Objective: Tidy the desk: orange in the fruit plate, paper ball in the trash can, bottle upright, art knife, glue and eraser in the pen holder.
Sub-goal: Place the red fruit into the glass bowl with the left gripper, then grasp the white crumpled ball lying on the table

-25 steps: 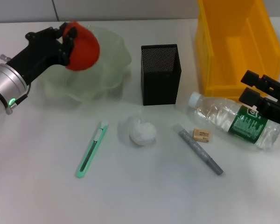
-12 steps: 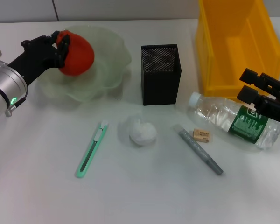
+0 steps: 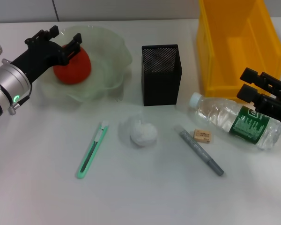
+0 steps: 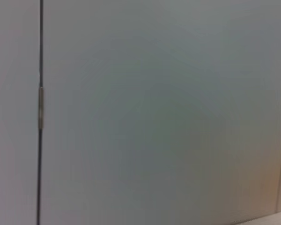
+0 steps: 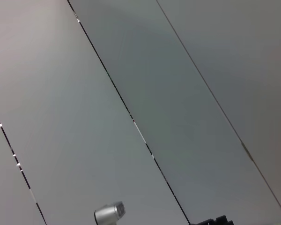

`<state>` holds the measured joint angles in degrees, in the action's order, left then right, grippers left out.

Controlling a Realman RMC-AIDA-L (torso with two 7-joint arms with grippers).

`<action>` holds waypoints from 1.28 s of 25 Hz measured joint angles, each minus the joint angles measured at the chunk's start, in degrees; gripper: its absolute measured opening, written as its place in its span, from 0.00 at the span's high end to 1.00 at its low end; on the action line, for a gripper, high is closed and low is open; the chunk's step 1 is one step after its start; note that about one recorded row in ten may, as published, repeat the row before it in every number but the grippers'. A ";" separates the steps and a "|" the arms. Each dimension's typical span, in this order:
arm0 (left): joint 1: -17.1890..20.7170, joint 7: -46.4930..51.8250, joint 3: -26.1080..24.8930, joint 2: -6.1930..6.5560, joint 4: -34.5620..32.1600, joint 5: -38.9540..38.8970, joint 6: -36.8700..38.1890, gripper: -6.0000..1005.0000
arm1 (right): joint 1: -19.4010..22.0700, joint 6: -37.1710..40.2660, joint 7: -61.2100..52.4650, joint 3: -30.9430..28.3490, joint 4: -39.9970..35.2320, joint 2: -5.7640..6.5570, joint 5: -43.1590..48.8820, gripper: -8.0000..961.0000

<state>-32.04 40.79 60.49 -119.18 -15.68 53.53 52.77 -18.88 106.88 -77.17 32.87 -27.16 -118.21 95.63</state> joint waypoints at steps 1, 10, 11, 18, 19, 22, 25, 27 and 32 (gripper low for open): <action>0.10 1.70 0.68 0.04 -0.29 0.19 0.49 0.48 | -0.01 0.00 0.00 0.01 0.00 0.00 0.00 0.15; 4.90 11.89 8.39 0.67 -6.48 0.52 16.87 0.25 | 0.23 -0.02 0.00 -0.01 0.00 0.00 0.00 0.15; 5.86 12.95 9.18 0.73 -7.69 0.64 19.95 0.24 | 0.32 -0.02 0.00 -0.07 0.00 0.00 0.00 0.15; 11.54 23.23 10.89 1.58 -16.70 8.59 36.71 0.21 | 1.04 -0.01 0.00 -0.17 0.00 0.00 -0.01 0.15; 11.88 23.90 10.85 1.91 -17.39 10.56 38.99 0.21 | 1.11 -0.03 0.00 -0.12 0.00 0.00 -0.01 0.15; 11.83 22.22 10.89 2.31 -17.65 17.96 42.06 0.22 | 1.38 -0.24 0.20 -0.02 0.07 0.00 -0.01 0.15; 10.57 20.57 10.84 1.41 -16.10 27.17 40.08 0.22 | 1.54 -0.40 1.08 -0.14 0.82 0.00 -0.01 0.15; 9.28 20.48 10.94 0.60 -13.67 31.62 37.74 0.22 | 1.58 -0.47 1.42 -0.34 1.34 0.00 -0.01 0.15; 8.10 20.43 11.20 0.44 -11.03 32.35 36.47 0.22 | 1.55 -0.55 1.50 -0.04 1.50 0.00 -0.01 0.15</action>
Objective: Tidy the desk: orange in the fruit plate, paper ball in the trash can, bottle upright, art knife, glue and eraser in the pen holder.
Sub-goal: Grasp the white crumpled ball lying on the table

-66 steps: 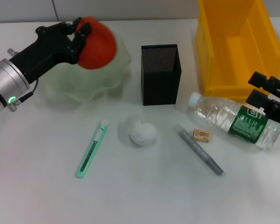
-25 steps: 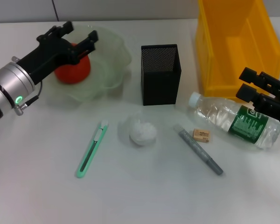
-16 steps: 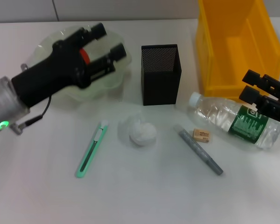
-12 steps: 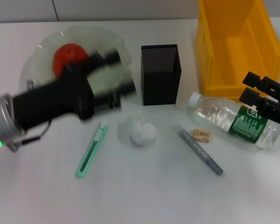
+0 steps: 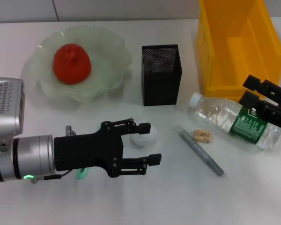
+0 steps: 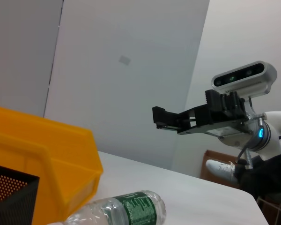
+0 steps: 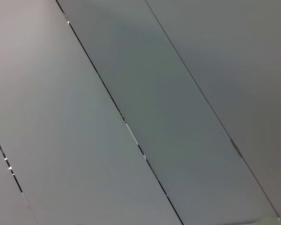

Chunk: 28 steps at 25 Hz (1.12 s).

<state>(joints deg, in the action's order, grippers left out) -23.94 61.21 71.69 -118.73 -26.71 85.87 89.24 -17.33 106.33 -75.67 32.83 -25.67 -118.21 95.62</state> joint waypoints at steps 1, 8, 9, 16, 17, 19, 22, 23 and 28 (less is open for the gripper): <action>-0.66 -0.01 -0.16 0.06 1.23 -0.05 -0.22 0.22 | -0.06 -0.04 0.00 0.02 0.00 0.00 0.00 0.15; -0.51 -0.28 -1.06 0.11 0.88 -0.20 -0.90 0.22 | -0.10 -0.89 0.00 0.04 0.00 -0.06 0.01 0.15; -0.56 -0.40 -1.23 0.04 0.85 -0.25 -1.35 0.22 | -0.08 -0.94 0.00 0.04 0.00 -0.07 0.02 0.15; -1.28 -2.90 -1.21 -0.44 1.28 -2.40 -4.50 0.22 | 0.46 -0.74 0.70 -0.39 -0.01 -0.09 0.06 0.15; -1.41 -3.06 -1.16 -0.46 1.31 -2.65 -4.73 0.22 | 0.57 -0.68 0.95 -0.37 -0.01 -0.09 0.07 0.15; -1.47 -3.19 -1.16 -0.46 1.37 -3.13 -5.07 0.22 | 0.77 -0.67 1.24 -0.26 -0.02 -0.04 0.08 0.15; -1.49 -3.38 -1.07 -0.45 1.78 -3.88 -6.36 0.22 | 1.32 -0.69 1.69 -0.35 -0.01 0.02 0.10 0.15; -1.54 -3.62 -0.97 -0.45 2.13 -4.01 -6.95 0.22 | 1.56 -0.67 1.91 -0.40 0.00 0.01 0.09 0.15; -3.23 -6.31 -0.94 -0.44 5.76 -4.19 -8.93 0.22 | 2.18 -0.68 2.20 -0.40 0.15 -0.01 0.12 0.15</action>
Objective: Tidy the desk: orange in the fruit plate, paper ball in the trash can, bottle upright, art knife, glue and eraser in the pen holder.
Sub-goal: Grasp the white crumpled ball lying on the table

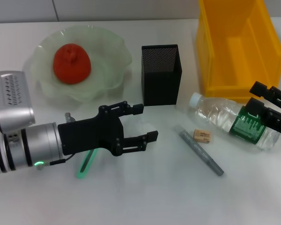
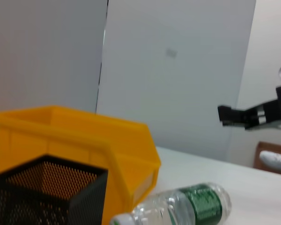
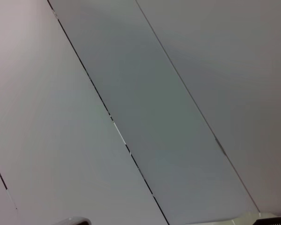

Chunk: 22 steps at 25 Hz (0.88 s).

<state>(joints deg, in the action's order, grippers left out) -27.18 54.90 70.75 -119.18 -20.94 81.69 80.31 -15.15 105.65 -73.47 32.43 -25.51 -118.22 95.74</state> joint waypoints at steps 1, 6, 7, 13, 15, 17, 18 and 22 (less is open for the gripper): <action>-0.65 -0.48 0.00 0.00 1.16 0.13 -0.51 0.22 | 0.02 -0.14 0.00 0.00 0.09 0.00 0.02 0.15; -2.31 -1.52 0.18 0.00 4.07 0.03 -4.65 0.22 | 0.06 -0.48 0.02 0.00 0.34 0.12 0.02 0.15; -2.56 -1.52 0.34 0.00 4.28 0.02 -5.33 0.22 | 0.05 -0.51 0.02 0.00 0.35 0.13 0.02 0.15; -3.52 -1.55 0.87 0.00 5.18 -0.63 -9.26 0.22 | -0.34 -0.59 0.07 0.00 0.38 0.14 0.02 0.15; -3.72 -1.57 0.88 0.00 5.26 -0.67 -10.10 0.22 | -0.47 -0.62 0.08 0.00 0.38 0.11 0.02 0.15; -3.94 -1.63 0.88 0.00 5.37 -0.67 -10.62 0.22 | -0.57 -0.64 0.08 0.00 0.38 0.11 0.02 0.15; -4.23 -1.86 0.88 0.00 5.82 -0.68 -10.84 0.22 | -0.60 -0.64 0.08 0.00 0.38 0.10 0.02 0.15; -5.28 -2.94 0.88 0.00 7.53 -0.67 -11.66 0.22 | -0.64 -0.67 0.08 0.00 0.38 0.10 0.02 0.15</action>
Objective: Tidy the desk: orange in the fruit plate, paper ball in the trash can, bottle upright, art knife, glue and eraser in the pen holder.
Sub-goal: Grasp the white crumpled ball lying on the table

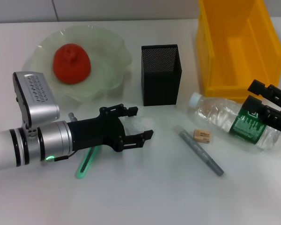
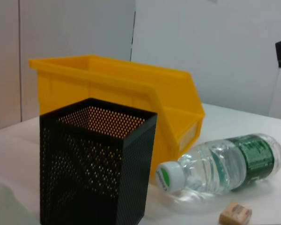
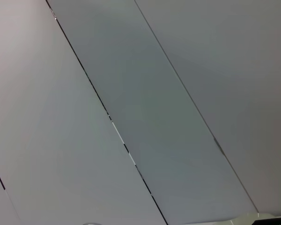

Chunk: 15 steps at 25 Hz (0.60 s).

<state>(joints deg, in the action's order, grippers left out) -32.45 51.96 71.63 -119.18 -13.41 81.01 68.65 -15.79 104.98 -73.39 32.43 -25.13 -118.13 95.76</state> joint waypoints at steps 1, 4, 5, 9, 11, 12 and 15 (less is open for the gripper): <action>-0.06 -0.03 0.00 0.00 0.08 0.00 -0.31 0.22 | 0.00 -0.02 0.00 0.00 0.00 0.00 0.00 0.15; -0.06 -0.03 0.00 0.00 0.11 0.00 -0.33 0.22 | -0.02 -0.03 0.00 0.00 0.00 0.00 0.00 0.15; -0.06 -0.04 0.00 0.00 0.13 -0.27 -0.38 0.22 | -0.03 -0.04 0.00 0.03 0.00 0.00 0.00 0.15; -0.07 -0.24 0.00 0.00 0.46 -1.08 -0.71 0.22 | -0.09 -0.04 0.00 0.18 0.00 0.00 0.00 0.15; -0.07 -0.66 0.00 0.00 0.71 -1.39 -0.88 0.22 | -0.13 -0.04 0.00 0.23 0.00 0.00 -0.01 0.15; -0.07 -1.14 0.00 0.00 0.87 -1.44 -0.92 0.22 | -0.13 -0.04 0.00 0.27 0.00 -0.04 -0.02 0.15; -0.11 -2.10 0.00 0.00 1.45 -1.51 -1.02 0.22 | -0.09 -0.04 0.00 0.30 0.00 -0.04 -0.04 0.15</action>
<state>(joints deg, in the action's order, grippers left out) -32.56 49.86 71.63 -119.18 -11.96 79.50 67.63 -15.88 104.93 -73.38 32.73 -25.14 -118.17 95.73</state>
